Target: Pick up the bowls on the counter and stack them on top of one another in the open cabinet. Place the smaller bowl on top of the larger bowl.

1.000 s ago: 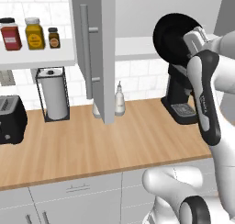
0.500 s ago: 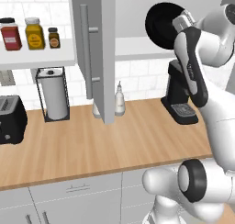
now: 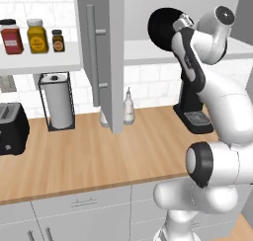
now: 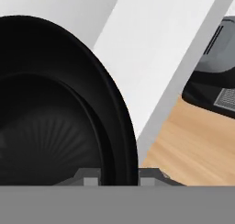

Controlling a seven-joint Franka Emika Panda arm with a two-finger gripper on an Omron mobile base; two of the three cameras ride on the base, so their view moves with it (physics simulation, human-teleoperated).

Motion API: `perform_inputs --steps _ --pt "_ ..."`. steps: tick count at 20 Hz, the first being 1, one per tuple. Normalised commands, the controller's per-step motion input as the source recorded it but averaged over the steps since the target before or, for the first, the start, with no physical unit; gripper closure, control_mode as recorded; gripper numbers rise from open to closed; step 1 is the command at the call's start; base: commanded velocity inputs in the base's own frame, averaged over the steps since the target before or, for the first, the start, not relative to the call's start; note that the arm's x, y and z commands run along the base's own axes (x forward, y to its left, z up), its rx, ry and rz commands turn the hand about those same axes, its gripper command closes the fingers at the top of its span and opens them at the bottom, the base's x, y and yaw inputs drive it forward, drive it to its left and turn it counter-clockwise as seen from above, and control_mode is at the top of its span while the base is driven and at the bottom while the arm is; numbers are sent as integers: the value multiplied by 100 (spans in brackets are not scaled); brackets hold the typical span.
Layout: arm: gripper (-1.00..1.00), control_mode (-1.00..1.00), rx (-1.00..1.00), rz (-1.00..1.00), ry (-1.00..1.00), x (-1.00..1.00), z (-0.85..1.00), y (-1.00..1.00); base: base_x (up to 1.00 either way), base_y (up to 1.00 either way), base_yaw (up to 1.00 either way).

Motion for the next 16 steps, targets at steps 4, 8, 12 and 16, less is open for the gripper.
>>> perform_inputs --steps 4,8,12,16 --pt "100 -100 0 0 21 52 -24 -2 0 0 0" --pt "100 -100 0 0 13 54 -19 0 0 0 0" --pt "100 -100 0 0 0 49 -29 0 0 0 0" --pt "100 -100 0 0 0 53 -27 0 0 0 0"
